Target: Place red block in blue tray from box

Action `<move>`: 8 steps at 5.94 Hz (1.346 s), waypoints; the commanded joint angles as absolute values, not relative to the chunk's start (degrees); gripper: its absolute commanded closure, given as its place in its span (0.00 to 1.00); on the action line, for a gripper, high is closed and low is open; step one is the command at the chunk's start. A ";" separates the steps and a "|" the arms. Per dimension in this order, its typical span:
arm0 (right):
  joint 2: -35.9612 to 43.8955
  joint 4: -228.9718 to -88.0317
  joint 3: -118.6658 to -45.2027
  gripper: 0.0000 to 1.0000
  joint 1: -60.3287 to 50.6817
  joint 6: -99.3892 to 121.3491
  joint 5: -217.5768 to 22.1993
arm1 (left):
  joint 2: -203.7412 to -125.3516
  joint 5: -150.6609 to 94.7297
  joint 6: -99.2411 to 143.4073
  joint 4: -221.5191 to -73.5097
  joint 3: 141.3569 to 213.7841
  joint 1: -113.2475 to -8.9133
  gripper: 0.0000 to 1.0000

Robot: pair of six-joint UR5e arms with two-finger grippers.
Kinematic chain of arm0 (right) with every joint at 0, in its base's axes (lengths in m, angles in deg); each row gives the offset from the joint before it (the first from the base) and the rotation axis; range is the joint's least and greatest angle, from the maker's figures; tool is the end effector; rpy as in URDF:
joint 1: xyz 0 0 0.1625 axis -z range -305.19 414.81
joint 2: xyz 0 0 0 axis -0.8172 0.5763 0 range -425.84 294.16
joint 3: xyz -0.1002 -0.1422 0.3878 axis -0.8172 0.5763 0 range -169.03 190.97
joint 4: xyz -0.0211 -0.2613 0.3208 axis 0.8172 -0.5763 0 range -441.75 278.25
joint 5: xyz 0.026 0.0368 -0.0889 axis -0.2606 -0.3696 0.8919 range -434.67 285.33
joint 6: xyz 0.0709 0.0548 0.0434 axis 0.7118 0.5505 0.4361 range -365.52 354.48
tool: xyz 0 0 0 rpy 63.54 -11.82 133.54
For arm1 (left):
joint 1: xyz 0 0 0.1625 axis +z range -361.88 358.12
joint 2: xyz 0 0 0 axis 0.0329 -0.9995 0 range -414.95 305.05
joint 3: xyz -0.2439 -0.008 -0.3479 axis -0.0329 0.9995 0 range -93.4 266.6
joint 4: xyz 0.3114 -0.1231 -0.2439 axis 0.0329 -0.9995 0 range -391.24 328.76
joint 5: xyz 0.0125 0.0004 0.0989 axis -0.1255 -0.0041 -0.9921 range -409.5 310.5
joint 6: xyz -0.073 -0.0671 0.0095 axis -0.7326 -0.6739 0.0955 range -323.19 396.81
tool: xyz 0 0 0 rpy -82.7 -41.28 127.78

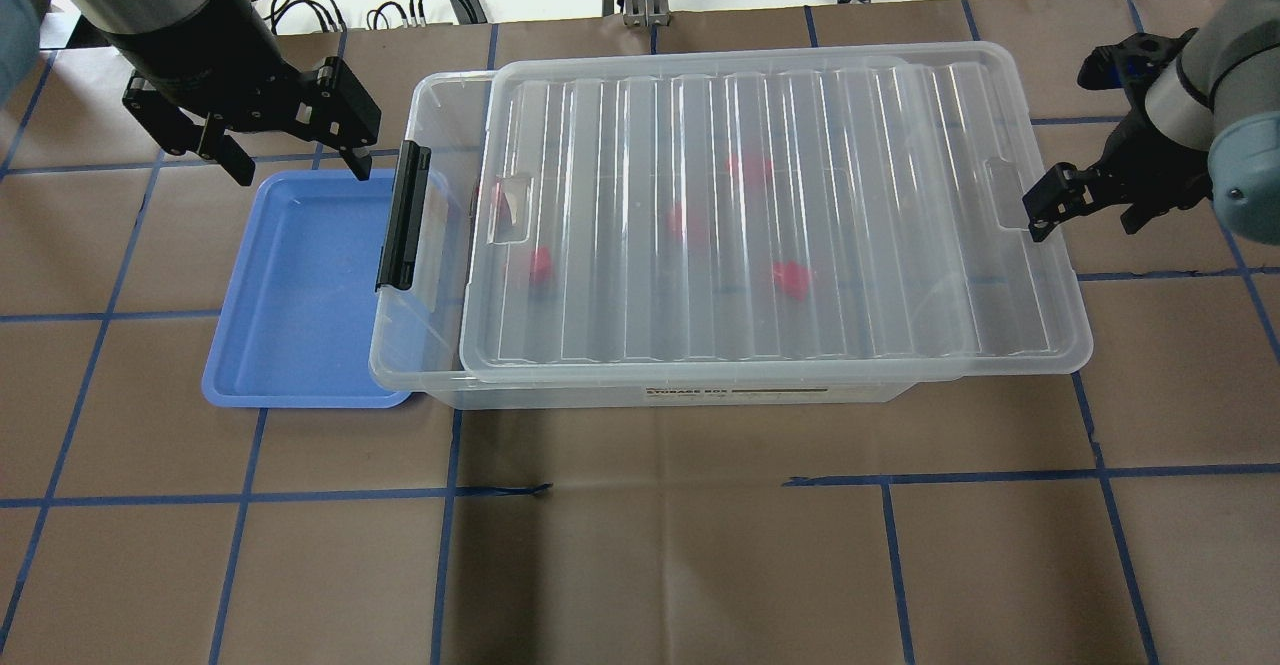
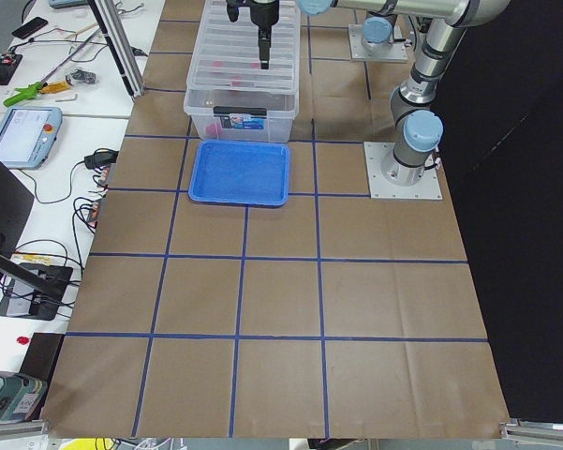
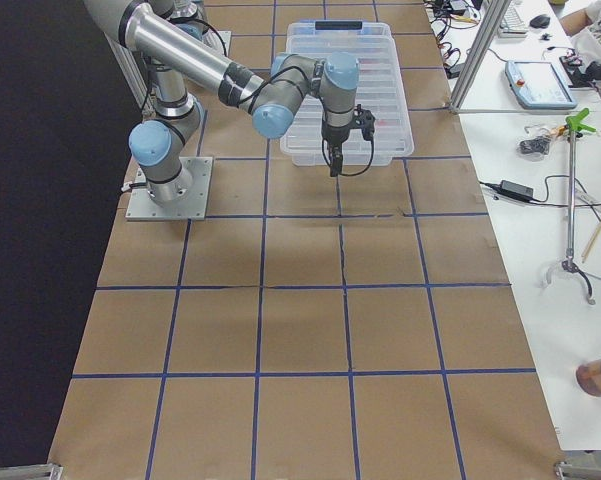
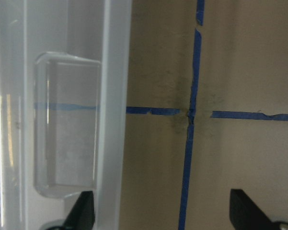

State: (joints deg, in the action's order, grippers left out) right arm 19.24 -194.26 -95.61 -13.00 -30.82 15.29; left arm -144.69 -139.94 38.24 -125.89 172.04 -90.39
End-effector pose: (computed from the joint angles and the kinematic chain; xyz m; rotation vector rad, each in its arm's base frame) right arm -0.0663 -0.5160 0.3444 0.0850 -3.1340 0.0256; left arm -0.1197 -0.4922 0.5211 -0.0018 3.1338 -0.0043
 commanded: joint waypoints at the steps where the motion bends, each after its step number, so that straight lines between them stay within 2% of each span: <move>1: 19.24 -194.34 -95.55 0.00 -8.75 -35.21 16.99 | -144.69 -139.94 38.31 -125.89 172.12 -90.39 0.02; 2: 18.98 -194.78 -95.46 0.00 -6.82 -37.32 17.35 | -144.95 -139.85 38.57 -125.98 171.94 -90.30 0.02; 5: 18.45 -197.95 -95.46 0.00 -1.72 -41.20 17.62 | -146.52 -139.94 65.13 -125.98 173.69 -90.82 0.02; 8: 19.49 -197.60 -94.76 0.00 -1.70 -40.42 20.07 | -147.33 -140.03 91.78 -125.89 174.05 -92.58 0.02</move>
